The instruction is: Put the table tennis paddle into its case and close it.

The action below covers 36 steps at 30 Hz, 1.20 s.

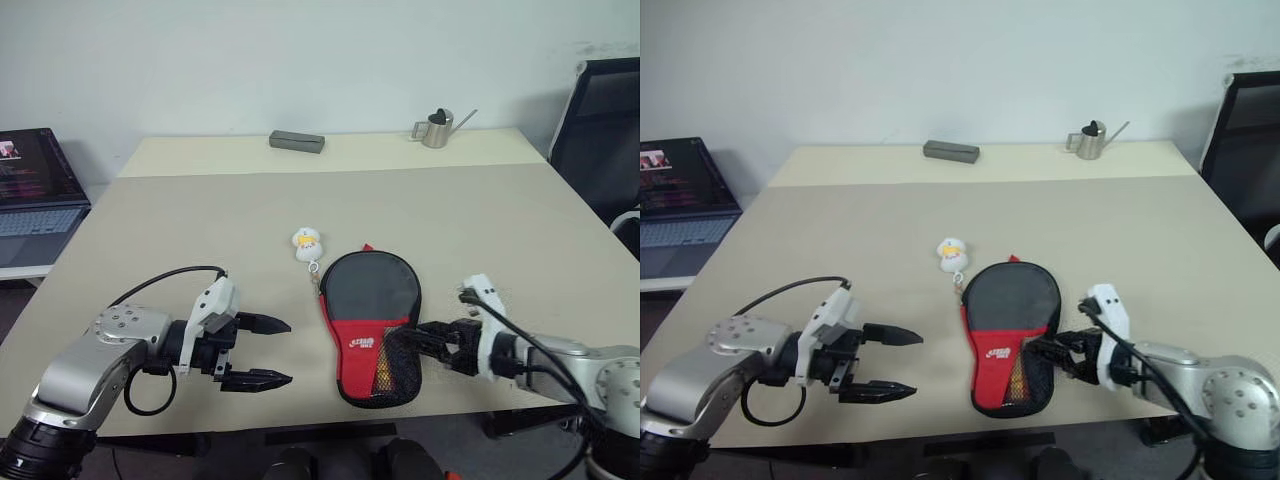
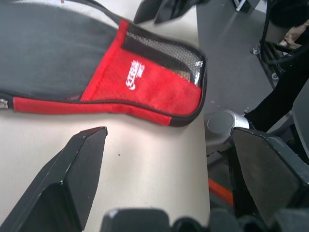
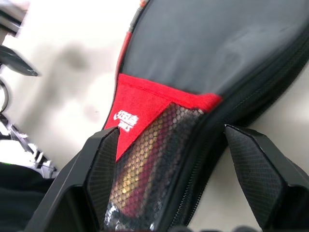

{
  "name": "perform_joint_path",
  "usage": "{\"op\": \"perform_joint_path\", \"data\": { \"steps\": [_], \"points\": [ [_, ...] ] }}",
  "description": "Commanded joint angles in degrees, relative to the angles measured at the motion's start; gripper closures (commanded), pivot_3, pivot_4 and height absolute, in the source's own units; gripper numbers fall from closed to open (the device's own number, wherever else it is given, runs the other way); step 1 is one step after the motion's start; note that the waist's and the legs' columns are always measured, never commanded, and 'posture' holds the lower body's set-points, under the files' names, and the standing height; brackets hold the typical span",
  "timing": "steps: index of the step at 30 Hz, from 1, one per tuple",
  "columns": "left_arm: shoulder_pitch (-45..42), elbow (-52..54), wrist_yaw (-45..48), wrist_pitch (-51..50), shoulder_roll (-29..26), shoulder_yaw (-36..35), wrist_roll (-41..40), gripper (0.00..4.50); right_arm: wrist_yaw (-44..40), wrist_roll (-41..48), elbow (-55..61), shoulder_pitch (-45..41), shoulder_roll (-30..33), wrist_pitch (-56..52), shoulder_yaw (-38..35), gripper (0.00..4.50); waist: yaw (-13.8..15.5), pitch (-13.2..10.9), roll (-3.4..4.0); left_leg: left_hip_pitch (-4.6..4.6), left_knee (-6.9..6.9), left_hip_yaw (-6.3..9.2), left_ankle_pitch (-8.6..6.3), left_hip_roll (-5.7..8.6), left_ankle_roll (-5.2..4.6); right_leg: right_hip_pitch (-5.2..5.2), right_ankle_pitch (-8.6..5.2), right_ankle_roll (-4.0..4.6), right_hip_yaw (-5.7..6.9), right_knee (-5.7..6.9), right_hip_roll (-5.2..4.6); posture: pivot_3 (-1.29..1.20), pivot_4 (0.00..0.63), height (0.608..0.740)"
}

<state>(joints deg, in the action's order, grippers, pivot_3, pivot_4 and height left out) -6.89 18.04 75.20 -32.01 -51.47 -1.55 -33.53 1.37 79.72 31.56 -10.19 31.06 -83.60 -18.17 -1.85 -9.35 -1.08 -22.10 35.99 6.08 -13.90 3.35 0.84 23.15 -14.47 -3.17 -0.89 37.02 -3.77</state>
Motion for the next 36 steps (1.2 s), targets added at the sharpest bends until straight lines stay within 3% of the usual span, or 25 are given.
{"op": "perform_joint_path", "data": {
  "steps": [1, 5, 9, 19, 26, 36],
  "points": [
    [0.2, 0.38, -0.54, 1.14, -0.21, -0.91, 0.08, 0.0, -10.7, -3.79, 2.04, 0.72, 4.08, 6.78, 0.73, 0.73, -0.03, -0.01, -0.02, 0.0, 0.0, -0.02, 0.0, 0.0, 0.0, 0.0, 0.0, 0.0, -0.01, -0.01, 0.0, 0.0, 0.15, 0.74],
    [0.18, 0.18, -1.19, 1.31, -0.05, -1.03, 0.07, 0.0, -17.15, -10.69, 1.56, 0.2, 6.52, 13.68, 3.87, 0.73, 0.02, -0.02, -0.03, 0.0, 0.03, -0.02, 0.0, -0.02, 0.0, 0.0, 0.0, -0.02, 0.0, 0.0, 0.0, 0.0, 0.15, 0.74],
    [-0.09, -0.5, -3.96, 1.17, 1.36, -1.63, 0.19, 0.0, -21.5, -15.63, 0.34, -1.97, 6.16, 19.32, 7.12, 0.06, 0.05, -0.02, -0.04, 0.0, 0.03, -0.03, 0.0, -0.01, 0.0, 0.0, 0.0, -0.02, -0.04, 0.0, -0.03, 0.0, 0.15, 0.74],
    [-1.79, -1.92, -14.08, 2.54, 6.65, -3.12, 2.29, 0.0, -31.93, -28.73, -0.9, -5.81, 7.15, 29.61, 16.89, 0.06, 0.21, -0.03, -0.06, -0.02, 0.03, 0.02, 0.0, 0.02, 0.0, 0.01, 0.08, 0.11, 0.01, -0.01, -0.24, 0.0, 0.15, 0.74],
    [-7.01, -8.22, -24.25, 6.65, 11.21, -3.99, 8.47, 0.0, -33.46, -39.66, -6.73, -12.3, 1.51, 36.31, 26.08, 0.06, 0.21, -0.03, -0.07, -0.02, 0.04, 0.05, 0.01, 0.03, 0.02, 0.02, 0.17, 0.23, 0.03, 0.0, -0.23, 0.0, 0.15, 0.74],
    [-13.33, -15.12, -29.32, 9.19, 12.34, -2.47, 14.79, 0.0, -35.01, -53.45, -22.55, -16.5, -10.34, 49.08, 33.72, 0.06, 0.18, -0.03, -0.07, -0.01, 0.04, 0.06, 0.0, 0.13, 0.05, 0.04, 0.23, 0.21, 0.02, 0.04, -0.13, 0.0, 0.15, 0.74]
  ]
}}
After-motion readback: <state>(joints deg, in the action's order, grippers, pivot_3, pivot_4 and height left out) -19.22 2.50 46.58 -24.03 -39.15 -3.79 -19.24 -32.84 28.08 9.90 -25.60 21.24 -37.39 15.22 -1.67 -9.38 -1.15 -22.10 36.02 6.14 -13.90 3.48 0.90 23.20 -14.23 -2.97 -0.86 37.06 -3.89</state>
